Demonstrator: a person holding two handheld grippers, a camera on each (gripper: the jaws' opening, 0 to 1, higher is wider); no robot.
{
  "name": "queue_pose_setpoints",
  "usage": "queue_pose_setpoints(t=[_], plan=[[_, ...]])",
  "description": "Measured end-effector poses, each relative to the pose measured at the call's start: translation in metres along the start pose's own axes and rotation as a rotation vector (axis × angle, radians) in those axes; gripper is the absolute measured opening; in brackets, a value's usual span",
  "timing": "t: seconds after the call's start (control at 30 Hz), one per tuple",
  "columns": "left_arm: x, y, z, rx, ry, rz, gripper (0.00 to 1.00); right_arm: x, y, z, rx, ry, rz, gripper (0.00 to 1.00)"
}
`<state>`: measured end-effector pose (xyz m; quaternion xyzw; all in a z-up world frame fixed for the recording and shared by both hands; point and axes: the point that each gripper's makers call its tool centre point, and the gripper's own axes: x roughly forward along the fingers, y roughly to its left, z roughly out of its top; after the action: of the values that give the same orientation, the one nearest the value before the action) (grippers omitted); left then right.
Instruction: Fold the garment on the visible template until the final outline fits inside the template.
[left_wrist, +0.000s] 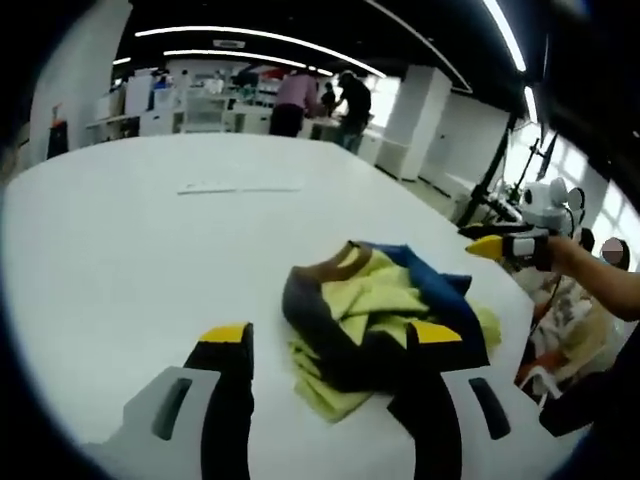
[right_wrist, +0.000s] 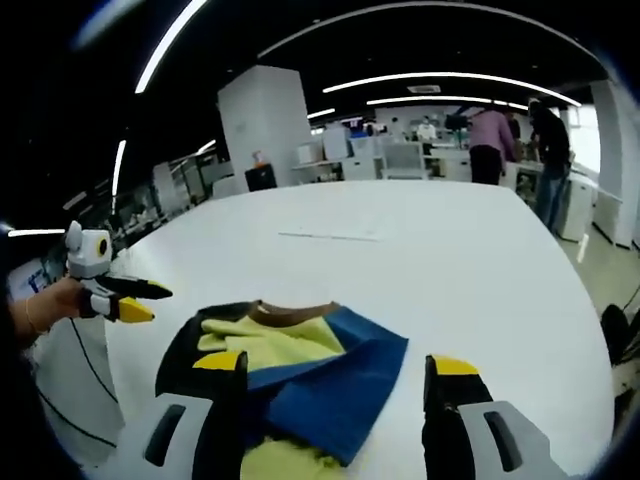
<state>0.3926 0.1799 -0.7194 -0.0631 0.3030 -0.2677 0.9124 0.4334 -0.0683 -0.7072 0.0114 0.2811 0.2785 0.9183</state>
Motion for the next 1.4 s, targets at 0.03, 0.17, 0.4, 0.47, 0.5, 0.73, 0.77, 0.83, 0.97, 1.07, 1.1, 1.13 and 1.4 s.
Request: queue_pose_setpoints(t=[0.03, 0.17, 0.4, 0.47, 0.5, 0.73, 0.77, 0.83, 0.97, 1.07, 1.1, 1.13, 1.4], plan=[[0.002, 0.001, -0.001, -0.003, 0.007, 0.0, 0.56, 0.004, -0.004, 0.0, 0.003, 0.005, -0.002, 0.68], [0.008, 0.004, -0.006, -0.026, 0.033, 0.007, 0.54, 0.013, -0.01, -0.001, 0.006, 0.017, -0.004, 0.65], [0.018, 0.006, -0.014, -0.074, 0.074, 0.008, 0.43, 0.034, -0.023, -0.001, 0.006, 0.041, -0.01, 0.59], [0.021, 0.007, -0.016, -0.084, 0.089, 0.009, 0.41, 0.04, -0.026, -0.002, 0.004, 0.055, -0.013, 0.57], [0.022, 0.007, -0.019, -0.092, 0.101, 0.011, 0.39, 0.044, -0.028, -0.002, 0.0, 0.057, -0.013, 0.56], [0.027, 0.006, -0.025, -0.133, 0.135, 0.009, 0.27, 0.065, -0.038, -0.005, -0.021, 0.095, -0.015, 0.51], [0.027, 0.005, -0.025, -0.137, 0.136, 0.009, 0.25, 0.069, -0.04, -0.005, -0.024, 0.1, -0.012, 0.5], [0.028, 0.005, -0.027, -0.149, 0.143, 0.008, 0.22, 0.075, -0.042, -0.007, -0.028, 0.115, -0.012, 0.49], [0.03, 0.006, -0.031, -0.165, 0.16, 0.015, 0.18, 0.086, -0.047, -0.012, -0.024, 0.135, -0.019, 0.46], [0.031, 0.008, -0.033, -0.181, 0.17, 0.022, 0.15, 0.092, -0.049, -0.014, -0.032, 0.148, -0.019, 0.42], [0.032, 0.008, -0.034, -0.187, 0.175, 0.022, 0.14, 0.095, -0.05, -0.016, -0.034, 0.156, -0.022, 0.42], [0.033, 0.009, -0.035, -0.195, 0.178, 0.025, 0.14, 0.098, -0.051, -0.017, -0.035, 0.163, -0.021, 0.41], [0.037, 0.008, -0.041, -0.25, 0.208, 0.024, 0.04, 0.108, -0.058, -0.028, -0.058, 0.228, -0.033, 0.31]])
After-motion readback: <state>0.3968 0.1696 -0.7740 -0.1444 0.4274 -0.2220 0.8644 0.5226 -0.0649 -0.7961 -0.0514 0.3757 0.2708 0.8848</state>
